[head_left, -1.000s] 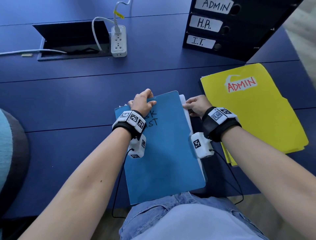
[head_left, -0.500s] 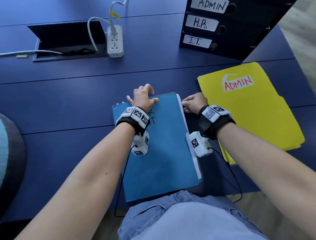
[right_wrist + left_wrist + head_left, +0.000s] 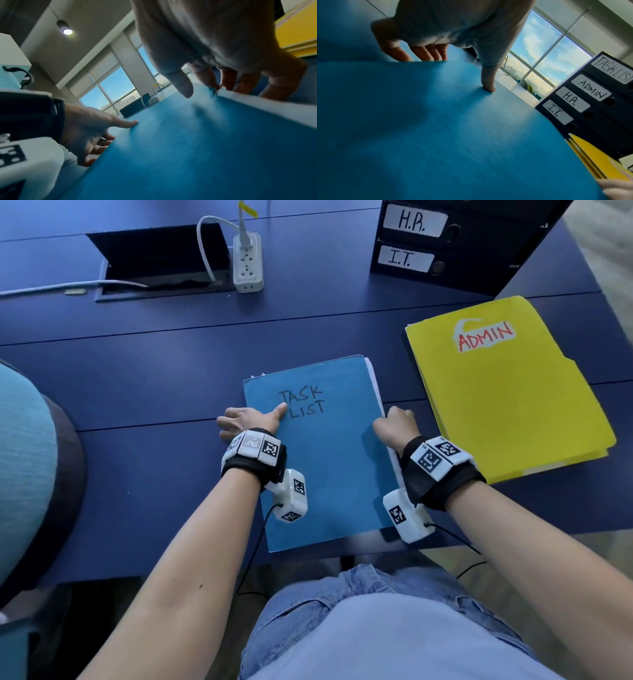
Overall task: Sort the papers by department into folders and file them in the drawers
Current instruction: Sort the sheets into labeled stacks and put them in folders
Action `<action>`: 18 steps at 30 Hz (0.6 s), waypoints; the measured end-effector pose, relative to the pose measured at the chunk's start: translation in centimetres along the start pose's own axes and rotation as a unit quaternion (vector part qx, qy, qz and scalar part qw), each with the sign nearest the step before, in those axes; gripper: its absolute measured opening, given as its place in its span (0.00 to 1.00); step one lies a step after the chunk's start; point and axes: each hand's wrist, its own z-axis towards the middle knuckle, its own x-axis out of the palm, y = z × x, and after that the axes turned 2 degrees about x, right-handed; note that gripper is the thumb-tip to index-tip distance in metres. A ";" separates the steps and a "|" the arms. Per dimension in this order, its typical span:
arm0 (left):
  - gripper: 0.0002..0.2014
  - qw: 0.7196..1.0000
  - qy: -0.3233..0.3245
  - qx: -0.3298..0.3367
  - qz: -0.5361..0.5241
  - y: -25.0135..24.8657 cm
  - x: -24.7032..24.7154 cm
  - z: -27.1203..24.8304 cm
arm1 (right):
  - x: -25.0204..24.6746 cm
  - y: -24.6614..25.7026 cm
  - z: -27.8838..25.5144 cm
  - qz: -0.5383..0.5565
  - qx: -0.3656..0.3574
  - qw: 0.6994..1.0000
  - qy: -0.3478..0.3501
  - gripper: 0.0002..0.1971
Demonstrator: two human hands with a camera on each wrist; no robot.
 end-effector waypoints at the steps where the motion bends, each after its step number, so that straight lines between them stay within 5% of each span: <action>1: 0.47 1.000 0.012 0.001 -0.005 0.2 0.1 -0.2 | 0.5 0.0 -0.6 -0.007 -0.009 1.000 -0.004 0.18; 6: 0.41 0.978 0.105 0.022 -0.181 1.6 -0.9 1.0 | 1.3 -0.3 -1.7 0.004 -0.026 0.999 -0.026 0.17; 10: 0.12 0.904 0.179 0.089 -0.379 3.8 -1.9 0.9 | 1.2 -1.1 -1.5 0.057 -0.030 0.998 -0.028 0.17; 16: 0.15 0.836 0.179 0.137 -0.500 2.7 -2.6 -0.1 | 0.3 -0.5 -1.6 0.200 -0.091 0.975 -0.039 0.23; 18: 0.14 0.825 0.179 0.154 -0.513 0.9 -3.3 -0.9 | -1.4 -0.1 -1.1 0.193 -0.106 0.973 -0.072 0.12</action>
